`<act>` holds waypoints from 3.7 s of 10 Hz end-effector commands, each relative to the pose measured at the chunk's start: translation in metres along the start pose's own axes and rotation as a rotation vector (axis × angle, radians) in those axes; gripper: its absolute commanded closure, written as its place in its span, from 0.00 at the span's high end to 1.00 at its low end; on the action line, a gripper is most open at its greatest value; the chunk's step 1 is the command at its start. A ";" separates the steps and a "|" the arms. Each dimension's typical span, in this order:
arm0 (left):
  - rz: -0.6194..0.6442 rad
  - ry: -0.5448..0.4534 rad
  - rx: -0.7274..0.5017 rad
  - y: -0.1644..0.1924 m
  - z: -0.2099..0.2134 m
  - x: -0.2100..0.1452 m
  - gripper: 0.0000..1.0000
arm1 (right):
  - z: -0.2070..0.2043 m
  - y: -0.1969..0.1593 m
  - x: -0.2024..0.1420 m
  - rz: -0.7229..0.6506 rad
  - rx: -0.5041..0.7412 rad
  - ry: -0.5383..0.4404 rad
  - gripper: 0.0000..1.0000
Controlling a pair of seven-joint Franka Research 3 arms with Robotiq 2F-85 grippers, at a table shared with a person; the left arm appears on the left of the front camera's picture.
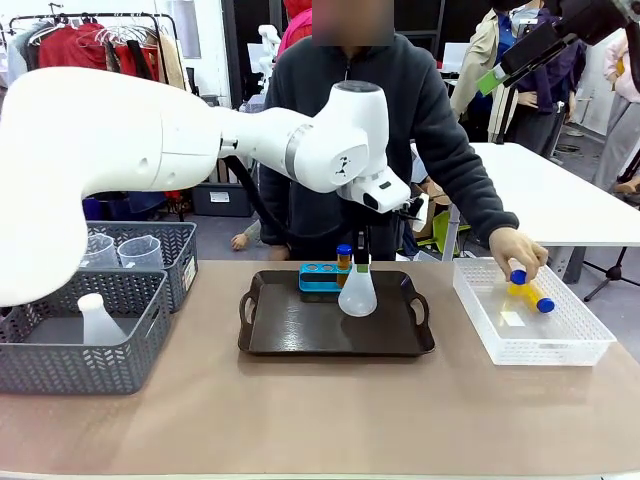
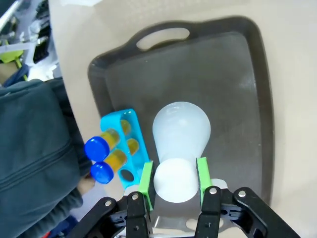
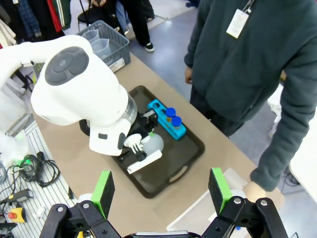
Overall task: Prepare the laboratory tools.
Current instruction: Pick up one Small flask and place it on the Handle tray, then pick up one Large Measuring Cup and place it on the Handle tray.
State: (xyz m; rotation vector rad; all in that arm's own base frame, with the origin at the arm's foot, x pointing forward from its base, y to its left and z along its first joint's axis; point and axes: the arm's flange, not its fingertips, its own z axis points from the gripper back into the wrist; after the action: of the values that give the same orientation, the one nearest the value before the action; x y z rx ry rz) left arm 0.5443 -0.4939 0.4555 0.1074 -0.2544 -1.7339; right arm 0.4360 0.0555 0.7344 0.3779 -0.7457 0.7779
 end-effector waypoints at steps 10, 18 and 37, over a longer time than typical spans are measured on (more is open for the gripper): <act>0.007 -0.052 -0.063 0.006 -0.015 0.010 0.55 | 0.002 0.000 0.000 0.004 0.000 -0.001 1.00; 0.055 -0.067 -0.039 0.003 0.010 -0.003 1.00 | 0.002 0.000 0.000 0.004 0.000 -0.001 1.00; 0.889 0.101 -0.022 -0.041 0.169 -0.214 1.00 | 0.002 0.000 0.000 0.004 0.000 -0.001 1.00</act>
State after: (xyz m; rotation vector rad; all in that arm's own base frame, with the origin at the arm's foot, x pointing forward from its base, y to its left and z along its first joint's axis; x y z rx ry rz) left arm 0.5224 -0.2618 0.6003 0.0666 -0.1359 -0.8784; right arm 0.4362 0.0551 0.7343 0.3775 -0.7455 0.7769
